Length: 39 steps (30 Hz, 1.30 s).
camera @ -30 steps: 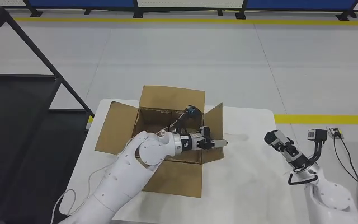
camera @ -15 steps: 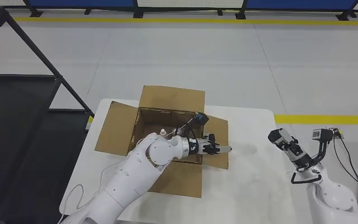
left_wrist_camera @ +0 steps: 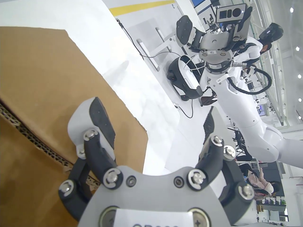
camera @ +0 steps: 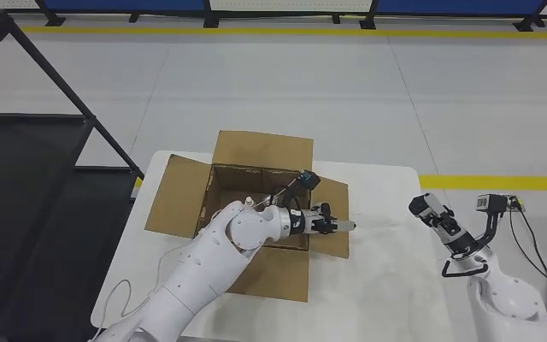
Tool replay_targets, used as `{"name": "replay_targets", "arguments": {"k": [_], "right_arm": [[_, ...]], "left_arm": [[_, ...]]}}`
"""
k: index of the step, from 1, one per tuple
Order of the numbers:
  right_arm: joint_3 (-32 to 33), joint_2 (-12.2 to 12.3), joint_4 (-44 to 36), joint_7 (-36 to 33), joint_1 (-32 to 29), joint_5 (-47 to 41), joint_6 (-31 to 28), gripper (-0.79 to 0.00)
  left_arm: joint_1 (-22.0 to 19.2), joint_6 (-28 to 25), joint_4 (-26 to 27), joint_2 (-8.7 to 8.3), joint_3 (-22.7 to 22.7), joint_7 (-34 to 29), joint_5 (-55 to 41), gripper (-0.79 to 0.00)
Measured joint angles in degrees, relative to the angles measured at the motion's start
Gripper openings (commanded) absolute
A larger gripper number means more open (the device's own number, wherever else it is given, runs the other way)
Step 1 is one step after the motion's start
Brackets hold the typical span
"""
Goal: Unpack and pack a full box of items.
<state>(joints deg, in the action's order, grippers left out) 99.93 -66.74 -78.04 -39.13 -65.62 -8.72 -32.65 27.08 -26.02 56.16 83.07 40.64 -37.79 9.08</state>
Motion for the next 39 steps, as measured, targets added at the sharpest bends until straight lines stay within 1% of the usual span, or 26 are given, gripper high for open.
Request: {"name": "replay_targets", "arguments": {"k": [6, 16, 23, 26, 30, 39], "right_arm": [[-0.6, 0.23, -0.51, 0.87, -0.3, 0.27, 0.08, 0.0], [-2.78, 0.54, -0.97, 0.85, -0.18, 1.92, 0.85, 0.0], [-6.2, 0.4, -1.21, -0.57, 1.49, -0.55, 0.11, 0.0], [-8.27, 0.34, -0.19, -1.01, 3.29, 0.75, 1.77, 0.0], [-10.78, 0.34, 2.08, -0.93, 6.07, 4.86, 6.07, 0.0], [-14.28, 0.11, 8.06, 2.94, 10.28, 9.48, 12.3, 0.0]], "left_arm": [[0.75, -1.31, 1.13, -0.24, 1.53, 0.56, 0.38, 0.0], [2.38, -0.98, 3.91, -0.87, 3.78, -0.38, 1.54, 0.0], [3.07, -0.46, 4.88, -0.88, 4.21, -1.32, 2.06, 0.0], [3.18, -0.26, 5.14, -0.74, 4.1, -1.54, 2.24, 0.0], [3.27, -0.17, 5.29, -0.59, 4.15, -1.58, 2.37, 0.0], [3.61, -0.45, 5.38, -0.47, 4.89, -2.34, 1.77, 0.0]]}}
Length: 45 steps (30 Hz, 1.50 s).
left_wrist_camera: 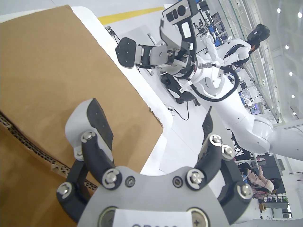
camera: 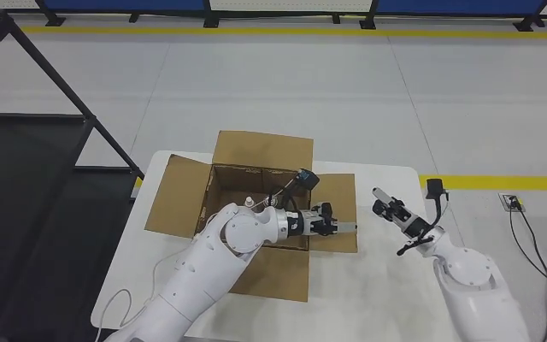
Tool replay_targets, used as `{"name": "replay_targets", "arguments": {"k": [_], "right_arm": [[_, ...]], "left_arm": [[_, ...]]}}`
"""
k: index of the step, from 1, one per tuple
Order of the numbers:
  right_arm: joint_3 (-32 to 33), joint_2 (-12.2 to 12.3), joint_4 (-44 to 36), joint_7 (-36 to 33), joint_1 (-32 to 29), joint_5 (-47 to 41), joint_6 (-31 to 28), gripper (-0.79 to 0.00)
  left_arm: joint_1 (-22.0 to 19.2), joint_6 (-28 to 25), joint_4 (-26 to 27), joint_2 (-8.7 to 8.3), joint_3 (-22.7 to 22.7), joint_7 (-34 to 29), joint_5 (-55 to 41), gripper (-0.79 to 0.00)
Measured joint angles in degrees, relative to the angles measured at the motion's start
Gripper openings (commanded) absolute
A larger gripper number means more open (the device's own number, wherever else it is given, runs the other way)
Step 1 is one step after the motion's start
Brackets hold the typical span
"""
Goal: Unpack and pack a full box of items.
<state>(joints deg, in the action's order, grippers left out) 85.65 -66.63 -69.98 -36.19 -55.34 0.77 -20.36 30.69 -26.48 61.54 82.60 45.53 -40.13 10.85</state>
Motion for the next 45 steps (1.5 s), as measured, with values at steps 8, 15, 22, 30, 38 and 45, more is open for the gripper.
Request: {"name": "replay_targets", "arguments": {"k": [8, 15, 22, 30, 38, 45], "right_arm": [[-0.33, 0.04, 2.27, 1.52, 0.99, -0.86, -1.18, 0.0], [-0.21, 0.23, 2.12, 2.03, 0.72, -1.32, -1.81, 0.0], [-0.23, 0.37, 1.77, 2.68, 0.51, -1.77, -2.68, 0.0], [1.08, 0.25, -0.27, 7.97, -0.73, -5.52, -7.73, 0.0], [-0.37, -0.05, -7.39, 10.76, -0.7, -4.56, -11.37, 0.0], [-7.99, -0.7, -15.77, 9.07, 2.37, 7.76, -8.34, 0.0]], "left_arm": [[0.13, 0.06, 0.08, 0.15, 0.37, -0.06, 0.3, 0.0], [0.66, -0.63, 1.22, 0.01, 1.62, 0.83, 0.35, 0.0], [1.53, -0.8, 3.0, -0.41, 3.14, 0.41, 0.46, 0.0], [3.69, -2.17, 7.45, -1.71, 7.34, 0.89, 0.86, 0.0], [13.44, -2.66, 22.0, -6.09, 21.98, 0.21, 4.49, 0.0], [26.19, -2.52, 35.3, -9.47, 38.74, -1.57, 2.28, 0.0]]}}
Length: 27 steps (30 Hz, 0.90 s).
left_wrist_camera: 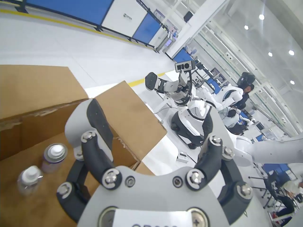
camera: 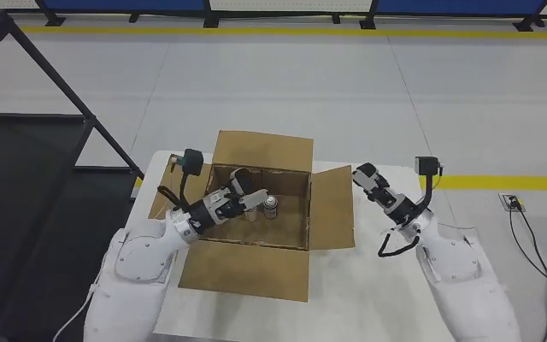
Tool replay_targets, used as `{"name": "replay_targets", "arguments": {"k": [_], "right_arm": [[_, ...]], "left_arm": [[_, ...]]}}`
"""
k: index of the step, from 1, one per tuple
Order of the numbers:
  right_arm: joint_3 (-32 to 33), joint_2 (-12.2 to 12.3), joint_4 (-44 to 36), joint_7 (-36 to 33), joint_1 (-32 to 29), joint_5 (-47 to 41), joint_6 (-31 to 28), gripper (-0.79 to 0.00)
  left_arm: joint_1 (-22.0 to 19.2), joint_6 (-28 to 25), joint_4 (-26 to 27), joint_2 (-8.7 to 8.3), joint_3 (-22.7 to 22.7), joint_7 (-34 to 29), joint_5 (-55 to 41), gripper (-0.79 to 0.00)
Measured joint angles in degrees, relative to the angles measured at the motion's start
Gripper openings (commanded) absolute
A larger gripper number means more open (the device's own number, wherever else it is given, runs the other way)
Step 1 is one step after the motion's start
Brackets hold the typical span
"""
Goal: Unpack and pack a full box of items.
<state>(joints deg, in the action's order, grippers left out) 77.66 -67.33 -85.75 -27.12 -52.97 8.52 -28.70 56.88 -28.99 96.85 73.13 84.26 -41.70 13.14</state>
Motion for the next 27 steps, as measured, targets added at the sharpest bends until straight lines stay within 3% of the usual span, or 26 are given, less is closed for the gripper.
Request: {"name": "replay_targets", "arguments": {"k": [6, 13, 19, 27], "right_arm": [[-10.2, -1.28, -2.27, -2.08, 5.33, 14.38, 6.09, 0.0], [-23.99, -4.23, 3.01, -3.55, 13.84, 27.52, 13.4, 0.0], [-33.31, -7.51, 10.34, -3.74, 20.28, 34.6, 19.67, 0.0], [-34.19, -8.08, 11.8, -3.45, 21.39, 34.34, 20.66, 0.0]], "left_arm": [[11.3, -1.04, 7.08, -1.66, 13.36, 2.65, -2.74, 0.0], [23.03, -3.87, 7.79, -2.72, 26.03, 5.06, -8.8, 0.0], [29.34, -7.19, 6.62, -3.27, 30.86, 3.95, -14.93, 0.0], [30.34, -8.02, 6.31, -3.5, 31.2, 2.62, -15.45, 0.0]]}}
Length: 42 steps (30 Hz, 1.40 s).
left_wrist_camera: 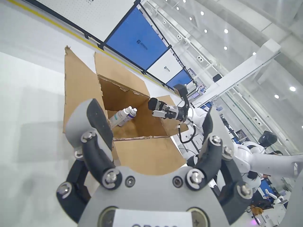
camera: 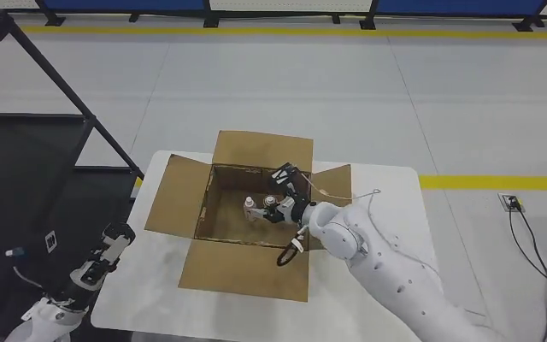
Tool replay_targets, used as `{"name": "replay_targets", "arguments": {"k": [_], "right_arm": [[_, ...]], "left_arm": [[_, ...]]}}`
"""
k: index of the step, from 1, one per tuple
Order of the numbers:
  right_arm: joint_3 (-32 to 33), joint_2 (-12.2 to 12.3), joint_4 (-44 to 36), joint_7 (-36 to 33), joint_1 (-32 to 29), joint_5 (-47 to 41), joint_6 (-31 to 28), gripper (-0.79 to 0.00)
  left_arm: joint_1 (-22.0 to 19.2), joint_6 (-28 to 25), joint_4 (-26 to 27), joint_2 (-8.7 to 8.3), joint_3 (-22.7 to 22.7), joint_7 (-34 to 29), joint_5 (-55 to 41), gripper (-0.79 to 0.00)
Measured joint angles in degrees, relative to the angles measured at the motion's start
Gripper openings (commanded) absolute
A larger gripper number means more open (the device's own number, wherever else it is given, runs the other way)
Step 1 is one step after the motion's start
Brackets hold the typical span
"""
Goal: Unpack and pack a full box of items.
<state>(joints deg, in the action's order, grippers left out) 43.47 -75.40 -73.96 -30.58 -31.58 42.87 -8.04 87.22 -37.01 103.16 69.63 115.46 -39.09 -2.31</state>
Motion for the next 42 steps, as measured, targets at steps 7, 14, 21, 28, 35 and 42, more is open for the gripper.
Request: {"name": "replay_targets", "arguments": {"k": [7, 14, 21, 28, 35, 42], "right_arm": [[-0.41, -0.35, 1.02, 0.22, -0.47, 0.66, 1.14, 0.0], [-6.04, -3.16, 7.78, -5.67, 5.9, 4.23, -2.32, 0.0], [-11.21, -7.43, 20.69, -8.05, 12.88, 4.66, -5.98, 0.0], [-14.42, -11.61, 30.45, -6.93, 16.5, 4.39, -7.23, -0.422], [-16.12, -15.1, 37.67, -4.82, 18.6, 4.65, -7.82, -0.437], [-16.71, -17.62, 42.82, -3.22, 19.72, 4.75, -9.71, -0.434]], "left_arm": [[0.0, 0.01, 0.0, 0.0, 0.0, 0.01, 0.0, 0.0], [-1.2, 4.66, 1.63, -0.28, -0.3, 3.08, -1.1, 0.0], [-0.22, 5.95, 2.27, -0.33, -0.21, 5.57, -1.64, 0.0], [-0.25, 5.92, 2.26, -0.33, -0.21, 5.53, -1.62, 0.0], [-0.25, 5.92, 2.26, -0.33, -0.21, 5.53, -1.62, 0.0], [-0.25, 5.92, 2.26, -0.33, -0.21, 5.53, -1.62, 0.0]]}}
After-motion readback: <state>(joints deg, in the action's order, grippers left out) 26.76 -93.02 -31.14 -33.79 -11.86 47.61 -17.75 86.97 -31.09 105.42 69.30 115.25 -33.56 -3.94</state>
